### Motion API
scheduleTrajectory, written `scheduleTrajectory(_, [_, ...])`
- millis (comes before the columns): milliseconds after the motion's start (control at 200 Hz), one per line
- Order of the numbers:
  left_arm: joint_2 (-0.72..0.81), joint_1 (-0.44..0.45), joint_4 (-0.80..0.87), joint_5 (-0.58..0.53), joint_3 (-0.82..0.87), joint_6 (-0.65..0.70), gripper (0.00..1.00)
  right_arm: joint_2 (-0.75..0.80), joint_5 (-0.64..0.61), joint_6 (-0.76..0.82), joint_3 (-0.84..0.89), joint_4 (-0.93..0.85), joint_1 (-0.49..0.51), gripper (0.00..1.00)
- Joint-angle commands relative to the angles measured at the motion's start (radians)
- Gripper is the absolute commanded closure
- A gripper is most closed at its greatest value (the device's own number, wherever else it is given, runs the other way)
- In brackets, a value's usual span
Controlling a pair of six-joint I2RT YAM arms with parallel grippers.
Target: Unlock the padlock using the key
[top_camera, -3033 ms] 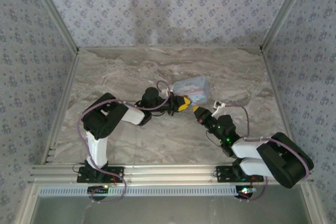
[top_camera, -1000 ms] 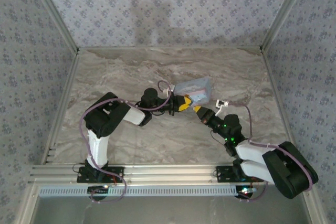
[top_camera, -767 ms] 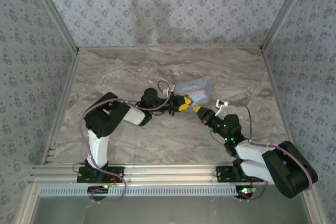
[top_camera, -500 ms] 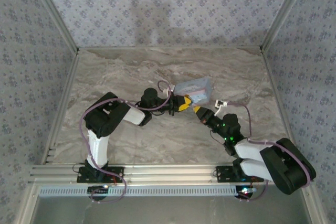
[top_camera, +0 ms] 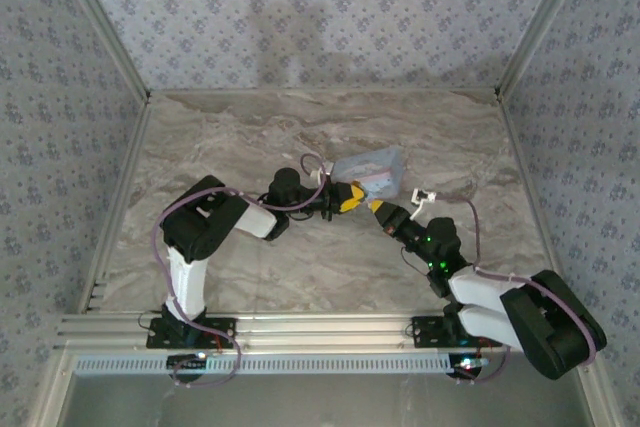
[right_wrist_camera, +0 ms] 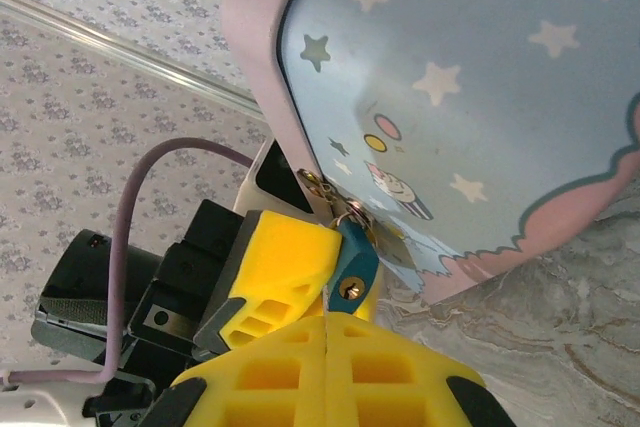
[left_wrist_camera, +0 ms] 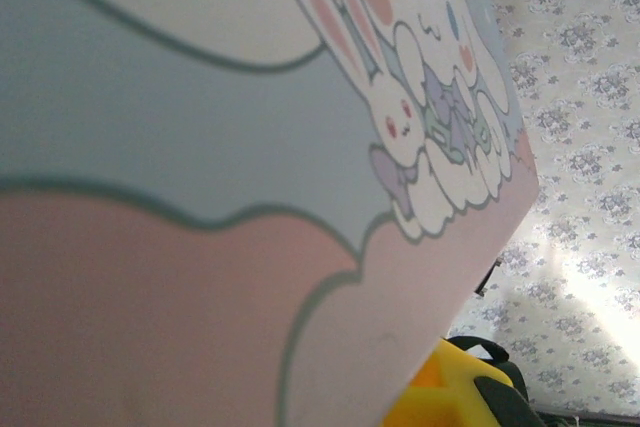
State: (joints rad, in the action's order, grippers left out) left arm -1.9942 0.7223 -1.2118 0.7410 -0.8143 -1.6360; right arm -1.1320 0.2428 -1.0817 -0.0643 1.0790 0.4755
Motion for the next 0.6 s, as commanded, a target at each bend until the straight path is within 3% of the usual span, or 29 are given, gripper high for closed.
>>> scheduleTrajectory(0, [-0.012,0.009,-0.061,0.023,-0.003,0.001,1.0,-0.006,-0.015,0.009,-0.021,-0.009,-0.003,1.0])
scheduleTrajectory(255, [-0.008,0.013,-0.071,0.024,-0.011,-0.011,1.0,-0.064,-0.005,0.001,-0.027,0.046,0.002,1.0])
scheduleTrajectory(595, [-0.006,-0.005,-0.08,0.021,-0.003,-0.016,1.0,0.01,-0.015,0.008,-0.001,-0.015,0.001,1.0])
